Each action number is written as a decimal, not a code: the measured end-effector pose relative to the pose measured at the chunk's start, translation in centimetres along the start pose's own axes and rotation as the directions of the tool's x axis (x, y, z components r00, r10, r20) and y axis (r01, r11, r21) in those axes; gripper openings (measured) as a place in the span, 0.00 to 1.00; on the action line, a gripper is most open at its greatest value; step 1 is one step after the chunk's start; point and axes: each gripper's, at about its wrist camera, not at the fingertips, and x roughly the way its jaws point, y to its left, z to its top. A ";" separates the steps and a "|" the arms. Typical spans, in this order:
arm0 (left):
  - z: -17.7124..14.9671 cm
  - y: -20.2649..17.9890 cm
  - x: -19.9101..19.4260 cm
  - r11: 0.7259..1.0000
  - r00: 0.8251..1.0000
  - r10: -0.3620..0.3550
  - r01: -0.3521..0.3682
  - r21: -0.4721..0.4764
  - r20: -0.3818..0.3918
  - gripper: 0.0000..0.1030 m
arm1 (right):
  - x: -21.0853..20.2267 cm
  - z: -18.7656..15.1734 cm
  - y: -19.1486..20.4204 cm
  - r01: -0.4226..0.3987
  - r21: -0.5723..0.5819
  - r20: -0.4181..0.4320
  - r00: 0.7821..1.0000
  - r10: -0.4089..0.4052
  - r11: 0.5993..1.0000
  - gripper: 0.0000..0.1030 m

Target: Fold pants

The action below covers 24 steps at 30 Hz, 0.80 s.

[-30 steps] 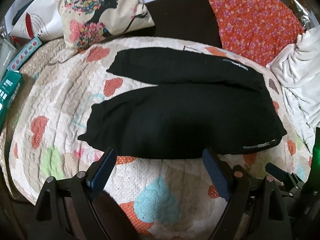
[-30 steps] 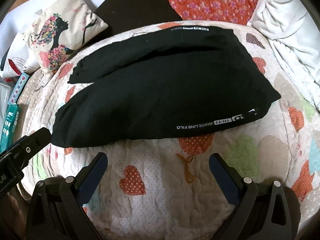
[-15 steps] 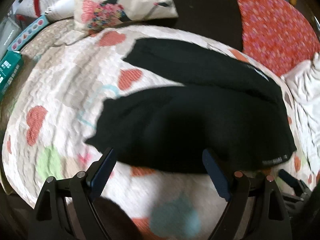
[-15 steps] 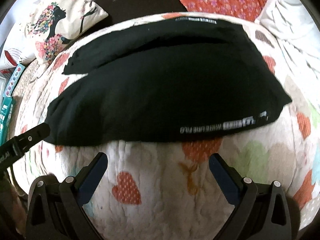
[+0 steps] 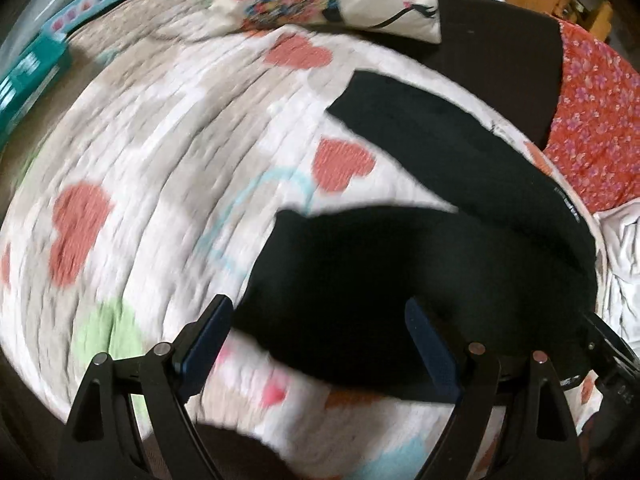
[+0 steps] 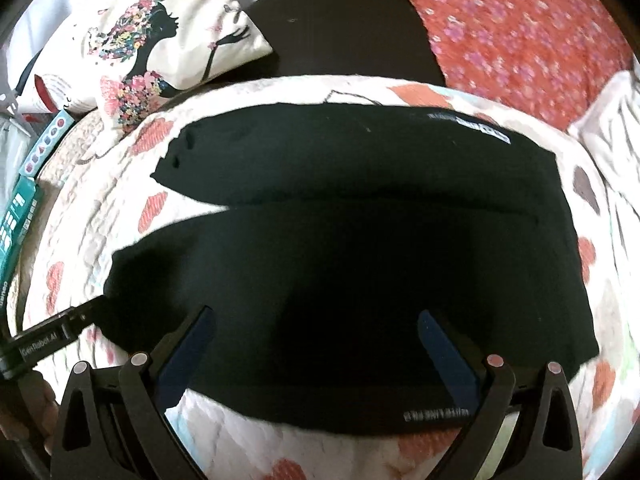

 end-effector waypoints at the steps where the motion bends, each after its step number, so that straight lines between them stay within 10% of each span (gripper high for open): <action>1: 1.0 -0.4 0.2 1.000 1.000 -0.016 0.016 0.021 0.003 0.85 | 0.2 0.4 -0.2 0.003 0.004 0.001 1.000 -0.003 1.000 1.00; 11: 13.9 -5.3 5.7 0.951 0.997 -0.038 0.014 0.308 0.070 0.85 | 3.6 11.7 -7.9 0.053 -0.111 -0.027 0.998 -0.056 0.992 0.99; 24: 20.6 -8.0 15.1 0.937 0.998 -0.068 0.057 0.345 0.020 0.92 | 14.0 19.9 -13.4 0.047 -0.195 -0.133 0.988 -0.074 0.980 0.97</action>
